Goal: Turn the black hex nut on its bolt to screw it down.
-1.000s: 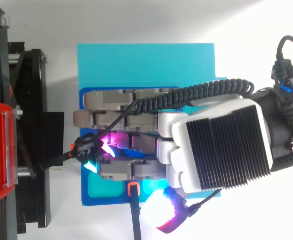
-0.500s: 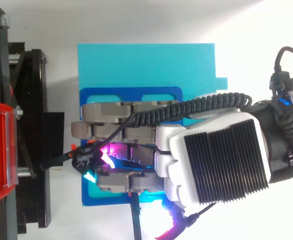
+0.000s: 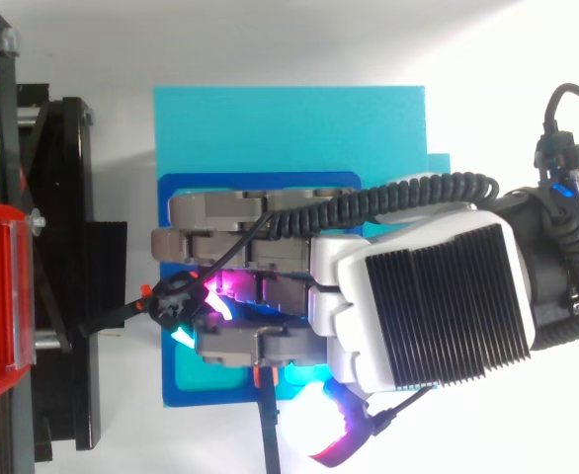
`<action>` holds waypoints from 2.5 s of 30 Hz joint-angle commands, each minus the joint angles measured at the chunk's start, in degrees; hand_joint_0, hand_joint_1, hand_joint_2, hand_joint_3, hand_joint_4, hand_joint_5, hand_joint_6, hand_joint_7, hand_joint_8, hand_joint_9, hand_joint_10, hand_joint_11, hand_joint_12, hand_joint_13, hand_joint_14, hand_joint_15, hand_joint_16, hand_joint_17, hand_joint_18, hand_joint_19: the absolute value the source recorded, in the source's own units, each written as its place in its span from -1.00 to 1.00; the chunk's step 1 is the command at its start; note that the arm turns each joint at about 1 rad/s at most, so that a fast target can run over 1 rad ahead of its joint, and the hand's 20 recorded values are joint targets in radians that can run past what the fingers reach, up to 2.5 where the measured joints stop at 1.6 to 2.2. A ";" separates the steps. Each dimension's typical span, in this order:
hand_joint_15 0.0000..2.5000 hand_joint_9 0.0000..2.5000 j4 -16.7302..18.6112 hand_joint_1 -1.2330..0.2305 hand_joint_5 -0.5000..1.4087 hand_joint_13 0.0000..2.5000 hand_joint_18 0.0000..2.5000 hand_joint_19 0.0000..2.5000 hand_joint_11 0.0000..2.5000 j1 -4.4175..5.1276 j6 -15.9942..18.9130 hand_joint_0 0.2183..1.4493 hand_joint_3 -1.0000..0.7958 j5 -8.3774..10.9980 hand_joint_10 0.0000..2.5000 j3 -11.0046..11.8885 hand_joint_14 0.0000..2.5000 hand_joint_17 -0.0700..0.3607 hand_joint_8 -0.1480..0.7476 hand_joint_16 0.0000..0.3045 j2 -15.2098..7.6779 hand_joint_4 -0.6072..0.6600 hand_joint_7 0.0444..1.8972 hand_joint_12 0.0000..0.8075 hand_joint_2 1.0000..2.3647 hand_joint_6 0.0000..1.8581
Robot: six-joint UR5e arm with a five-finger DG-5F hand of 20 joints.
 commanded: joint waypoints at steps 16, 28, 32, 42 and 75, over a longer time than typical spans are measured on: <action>-1.00 -0.29 -1.34 0.37 -0.52 -0.58 -0.71 -0.85 -0.91 -2.60 -1.33 -0.56 -0.44 -3.50 -1.00 -0.01 -1.00 -0.22 -0.07 -0.71 0.00 0.31 0.35 -0.23 -1.00 -0.30; -0.99 -0.28 -0.63 0.37 -0.52 -0.56 -0.70 -0.84 -0.90 -6.03 -1.68 -0.56 -0.44 -7.89 -0.99 -0.01 -1.00 -0.22 -0.06 -0.71 0.00 0.31 0.34 -0.21 -1.00 -0.30; -0.99 -0.27 -0.46 0.37 -0.52 -0.56 -0.69 -0.84 -0.89 -6.82 -1.68 -0.56 -0.44 -8.42 -1.00 -0.01 -1.00 -0.22 -0.05 -0.71 0.00 0.32 0.35 -0.21 -1.00 -0.31; -0.98 -0.27 1.04 0.38 -0.51 -0.56 -0.69 -0.84 -0.89 -9.11 -1.59 -0.56 -0.44 -11.58 -1.00 1.05 -1.00 -0.22 -0.05 -0.71 0.00 0.35 0.40 -0.19 -1.00 -0.36; -0.97 -0.26 9.21 0.42 -0.50 -0.56 -0.69 -0.83 -0.87 -1.37 1.22 -0.56 -0.44 -2.27 -1.00 1.58 -1.00 -0.22 -0.07 -0.71 -2.37 0.35 0.51 -0.20 -1.00 -0.46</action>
